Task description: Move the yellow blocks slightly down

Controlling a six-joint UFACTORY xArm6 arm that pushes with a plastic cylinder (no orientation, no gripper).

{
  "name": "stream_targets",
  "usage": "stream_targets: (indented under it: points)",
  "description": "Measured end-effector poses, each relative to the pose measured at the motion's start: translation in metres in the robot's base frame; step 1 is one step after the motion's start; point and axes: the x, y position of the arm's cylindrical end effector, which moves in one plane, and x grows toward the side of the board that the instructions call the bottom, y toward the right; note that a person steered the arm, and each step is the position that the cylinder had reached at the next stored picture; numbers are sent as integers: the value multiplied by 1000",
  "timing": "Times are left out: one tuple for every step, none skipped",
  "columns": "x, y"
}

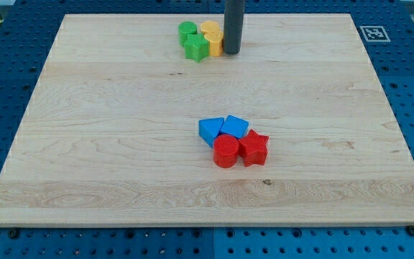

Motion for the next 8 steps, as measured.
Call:
stream_targets:
  points:
    - [45,-3]
    - [68,-34]
    - [68,-103]
    - [45,-164]
    - [15,-192]
    - [-2,-211]
    - [-34,-218]
    - [-68,-223]
